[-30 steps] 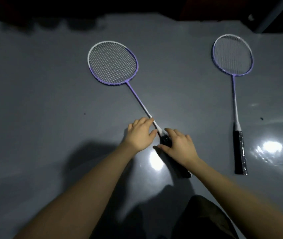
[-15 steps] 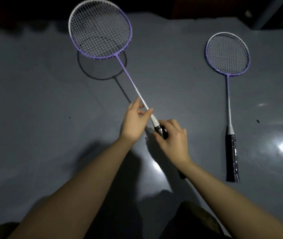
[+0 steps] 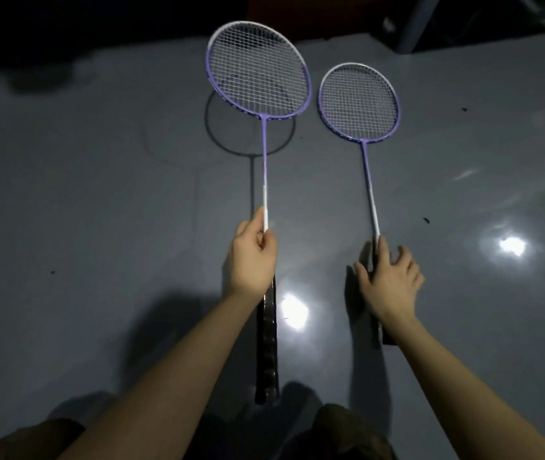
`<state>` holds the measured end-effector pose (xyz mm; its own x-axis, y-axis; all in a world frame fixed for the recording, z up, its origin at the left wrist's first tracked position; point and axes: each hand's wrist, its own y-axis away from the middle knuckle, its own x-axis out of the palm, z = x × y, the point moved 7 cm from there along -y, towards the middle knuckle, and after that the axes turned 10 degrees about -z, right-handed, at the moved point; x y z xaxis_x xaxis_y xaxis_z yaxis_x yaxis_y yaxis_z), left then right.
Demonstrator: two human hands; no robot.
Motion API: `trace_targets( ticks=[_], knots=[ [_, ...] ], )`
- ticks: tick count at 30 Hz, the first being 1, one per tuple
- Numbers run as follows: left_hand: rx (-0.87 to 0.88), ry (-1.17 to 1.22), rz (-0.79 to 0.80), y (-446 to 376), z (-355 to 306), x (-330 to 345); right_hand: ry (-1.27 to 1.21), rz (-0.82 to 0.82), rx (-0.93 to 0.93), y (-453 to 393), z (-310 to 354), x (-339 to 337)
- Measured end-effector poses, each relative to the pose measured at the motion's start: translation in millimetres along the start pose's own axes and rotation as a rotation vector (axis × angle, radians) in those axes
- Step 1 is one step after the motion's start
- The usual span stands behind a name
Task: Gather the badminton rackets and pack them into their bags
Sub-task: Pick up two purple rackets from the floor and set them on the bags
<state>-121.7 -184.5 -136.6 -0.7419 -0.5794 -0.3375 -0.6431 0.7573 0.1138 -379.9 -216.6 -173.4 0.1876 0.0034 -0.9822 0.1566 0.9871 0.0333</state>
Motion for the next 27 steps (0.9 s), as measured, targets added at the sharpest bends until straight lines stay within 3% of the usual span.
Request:
trace_targets(
  ticks=[5,11,17,22,27],
  knots=[
    [0.027,-0.081,0.072,7,-2,14,0.002,0.008,-0.069,11,5,22],
    [0.122,-0.072,0.013,3,-18,-10,-0.278,-0.027,-0.047,17,32,-2],
    [0.176,-0.031,-0.029,9,-75,-72,-0.455,-0.094,-0.090,30,87,-102],
    [0.227,-0.049,-0.055,28,-166,-142,-0.534,-0.137,-0.137,59,136,-214],
    [0.161,-0.012,-0.111,52,-270,-209,-0.554,-0.151,-0.175,95,174,-343]
  ],
)
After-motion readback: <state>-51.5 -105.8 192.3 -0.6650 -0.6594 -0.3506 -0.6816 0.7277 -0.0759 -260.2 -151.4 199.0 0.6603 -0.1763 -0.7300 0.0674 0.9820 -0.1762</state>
